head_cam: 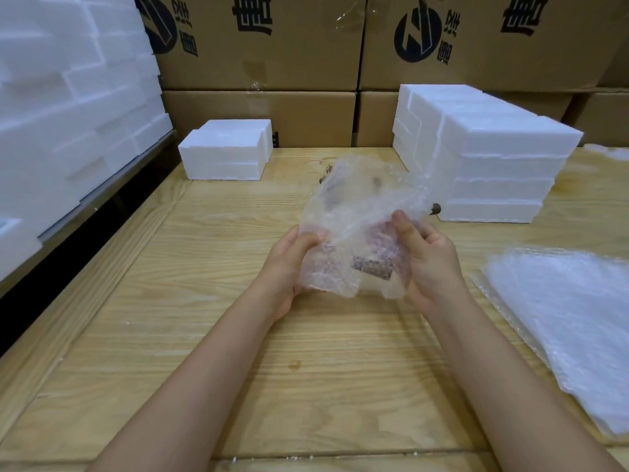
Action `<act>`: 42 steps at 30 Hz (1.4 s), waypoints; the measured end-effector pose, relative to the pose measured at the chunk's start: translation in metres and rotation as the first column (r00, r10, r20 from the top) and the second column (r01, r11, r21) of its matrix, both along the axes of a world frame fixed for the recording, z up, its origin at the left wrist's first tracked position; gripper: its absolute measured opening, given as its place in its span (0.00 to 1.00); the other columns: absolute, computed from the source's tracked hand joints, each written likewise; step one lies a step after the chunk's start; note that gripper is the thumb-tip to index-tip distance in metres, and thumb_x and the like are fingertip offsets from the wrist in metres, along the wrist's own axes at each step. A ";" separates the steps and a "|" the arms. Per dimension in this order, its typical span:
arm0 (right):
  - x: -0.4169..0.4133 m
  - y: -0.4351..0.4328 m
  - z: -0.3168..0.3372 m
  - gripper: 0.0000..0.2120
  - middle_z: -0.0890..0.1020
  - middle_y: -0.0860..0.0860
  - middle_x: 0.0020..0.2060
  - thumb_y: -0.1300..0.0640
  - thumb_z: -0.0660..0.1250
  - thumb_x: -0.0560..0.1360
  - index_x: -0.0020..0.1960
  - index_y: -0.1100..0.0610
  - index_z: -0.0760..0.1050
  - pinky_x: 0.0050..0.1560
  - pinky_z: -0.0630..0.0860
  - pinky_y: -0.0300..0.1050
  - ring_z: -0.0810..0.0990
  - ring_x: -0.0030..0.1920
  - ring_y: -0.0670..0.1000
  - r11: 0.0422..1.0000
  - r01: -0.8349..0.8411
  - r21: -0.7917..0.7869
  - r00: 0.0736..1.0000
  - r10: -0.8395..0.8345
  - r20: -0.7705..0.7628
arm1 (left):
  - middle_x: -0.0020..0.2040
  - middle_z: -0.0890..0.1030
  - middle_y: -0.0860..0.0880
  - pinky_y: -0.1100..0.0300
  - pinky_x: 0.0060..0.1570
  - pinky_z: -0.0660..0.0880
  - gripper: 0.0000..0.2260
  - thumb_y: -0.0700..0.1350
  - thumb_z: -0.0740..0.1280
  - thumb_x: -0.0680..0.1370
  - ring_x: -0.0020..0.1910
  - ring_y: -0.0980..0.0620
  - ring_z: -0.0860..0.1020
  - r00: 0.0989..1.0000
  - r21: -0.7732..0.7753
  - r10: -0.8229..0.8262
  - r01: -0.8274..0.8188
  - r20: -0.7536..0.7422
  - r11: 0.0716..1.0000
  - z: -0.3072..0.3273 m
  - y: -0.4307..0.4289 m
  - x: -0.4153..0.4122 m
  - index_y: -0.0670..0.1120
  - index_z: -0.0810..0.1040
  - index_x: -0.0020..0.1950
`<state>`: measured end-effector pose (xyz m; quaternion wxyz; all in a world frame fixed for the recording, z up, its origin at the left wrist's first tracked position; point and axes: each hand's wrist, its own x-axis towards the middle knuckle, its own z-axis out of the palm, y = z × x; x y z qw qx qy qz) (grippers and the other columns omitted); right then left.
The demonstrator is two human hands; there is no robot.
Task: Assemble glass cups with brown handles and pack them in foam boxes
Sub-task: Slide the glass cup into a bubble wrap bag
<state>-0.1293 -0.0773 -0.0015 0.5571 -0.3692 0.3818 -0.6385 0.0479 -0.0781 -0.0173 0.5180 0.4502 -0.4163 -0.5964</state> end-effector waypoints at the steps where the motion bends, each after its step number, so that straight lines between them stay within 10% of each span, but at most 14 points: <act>1: -0.001 0.000 0.001 0.11 0.84 0.46 0.35 0.53 0.72 0.64 0.43 0.56 0.77 0.38 0.79 0.36 0.83 0.38 0.44 1.000 -0.026 -0.017 0.998 0.026 0.048 | 0.46 0.82 0.50 0.59 0.37 0.74 0.05 0.47 0.66 0.74 0.41 0.51 0.81 0.999 0.007 0.045 -0.045 -0.017 0.999 -0.001 -0.001 0.000 0.52 0.78 0.48; 6: -0.006 0.000 -0.001 0.10 0.85 0.49 0.43 0.58 0.70 0.67 0.48 0.58 0.78 0.51 0.79 0.39 0.83 0.48 0.47 0.991 -0.121 -0.065 0.988 0.114 -0.106 | 0.38 0.82 0.54 0.60 0.32 0.76 0.07 0.43 0.61 0.77 0.35 0.54 0.82 0.992 -0.010 0.124 -0.124 -0.015 0.992 -0.005 -0.005 0.003 0.52 0.77 0.43; 22: 0.012 0.001 -0.012 0.13 0.86 0.51 0.37 0.68 0.69 0.72 0.40 0.51 0.85 0.35 0.81 0.45 0.85 0.37 0.50 0.994 -0.110 -0.022 0.946 0.098 -0.310 | 0.41 0.84 0.51 0.61 0.40 0.78 0.09 0.37 0.62 0.80 0.41 0.53 0.82 0.988 -0.290 0.127 -0.097 0.086 0.952 -0.017 -0.005 -0.004 0.48 0.79 0.47; 25: 0.018 0.001 -0.015 0.10 0.84 0.59 0.43 0.67 0.70 0.71 0.48 0.55 0.82 0.42 0.81 0.59 0.84 0.42 0.58 0.996 -0.088 0.031 0.881 0.092 -0.464 | 0.43 0.84 0.49 0.58 0.40 0.79 0.11 0.36 0.60 0.81 0.42 0.52 0.82 0.993 -0.301 0.089 -0.061 0.081 0.952 -0.017 -0.003 -0.007 0.49 0.79 0.49; 30: 0.015 -0.002 -0.015 0.19 0.81 0.53 0.56 0.61 0.71 0.73 0.63 0.54 0.72 0.56 0.78 0.56 0.82 0.54 0.54 0.963 -0.165 0.212 0.845 0.249 -0.473 | 0.42 0.84 0.50 0.60 0.40 0.79 0.09 0.36 0.65 0.77 0.42 0.52 0.81 0.999 -0.342 0.043 -0.042 -0.005 0.939 -0.014 0.000 -0.011 0.49 0.82 0.46; 38: 0.021 -0.001 -0.016 0.12 0.80 0.43 0.23 0.46 0.60 0.78 0.43 0.50 0.79 0.24 0.71 0.32 0.77 0.24 0.39 0.966 -0.178 0.187 0.788 0.254 -0.561 | 0.61 0.80 0.41 0.50 0.56 0.78 0.15 0.47 0.61 0.74 0.60 0.44 0.79 0.912 -0.216 -0.265 0.203 -0.314 0.955 -0.002 0.005 -0.004 0.42 0.85 0.45; 42: 0.022 -0.005 -0.018 0.13 0.77 0.44 0.23 0.55 0.64 0.77 0.33 0.49 0.74 0.26 0.71 0.35 0.76 0.24 0.41 0.989 -0.101 0.104 0.656 0.145 -0.741 | 0.64 0.77 0.44 0.51 0.54 0.79 0.15 0.43 0.68 0.77 0.59 0.47 0.79 0.988 -0.198 -0.146 0.135 -0.044 0.971 -0.003 0.004 -0.009 0.49 0.75 0.63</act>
